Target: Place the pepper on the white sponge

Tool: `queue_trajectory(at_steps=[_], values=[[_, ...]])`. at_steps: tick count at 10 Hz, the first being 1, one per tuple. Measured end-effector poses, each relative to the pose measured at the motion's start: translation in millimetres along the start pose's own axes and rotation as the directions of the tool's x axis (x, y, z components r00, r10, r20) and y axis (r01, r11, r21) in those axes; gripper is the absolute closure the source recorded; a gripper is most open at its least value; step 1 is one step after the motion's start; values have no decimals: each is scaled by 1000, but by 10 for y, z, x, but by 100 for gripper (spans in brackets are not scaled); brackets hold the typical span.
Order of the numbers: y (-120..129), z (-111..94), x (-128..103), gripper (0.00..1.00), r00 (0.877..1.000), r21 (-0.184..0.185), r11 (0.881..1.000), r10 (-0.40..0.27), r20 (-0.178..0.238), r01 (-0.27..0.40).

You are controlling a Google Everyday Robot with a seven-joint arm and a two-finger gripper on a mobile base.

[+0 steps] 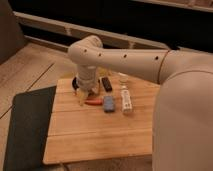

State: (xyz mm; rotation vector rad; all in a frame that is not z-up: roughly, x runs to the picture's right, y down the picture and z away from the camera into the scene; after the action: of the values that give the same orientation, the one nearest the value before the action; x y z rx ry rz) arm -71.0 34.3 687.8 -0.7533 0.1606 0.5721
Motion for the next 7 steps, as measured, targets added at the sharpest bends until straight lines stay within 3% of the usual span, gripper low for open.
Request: queue_trajectory(at_steps=[3,4,6,7], values=[[-38,-93,91,35,995,-16,995,-100,-22,100],[-50,-95,95,35,994,-14,994,-106,-21,106],[-172,-79,41,35,988,25,988,-155,9,155],[-324,-59,7,35,976,70,975,-215,28,213]])
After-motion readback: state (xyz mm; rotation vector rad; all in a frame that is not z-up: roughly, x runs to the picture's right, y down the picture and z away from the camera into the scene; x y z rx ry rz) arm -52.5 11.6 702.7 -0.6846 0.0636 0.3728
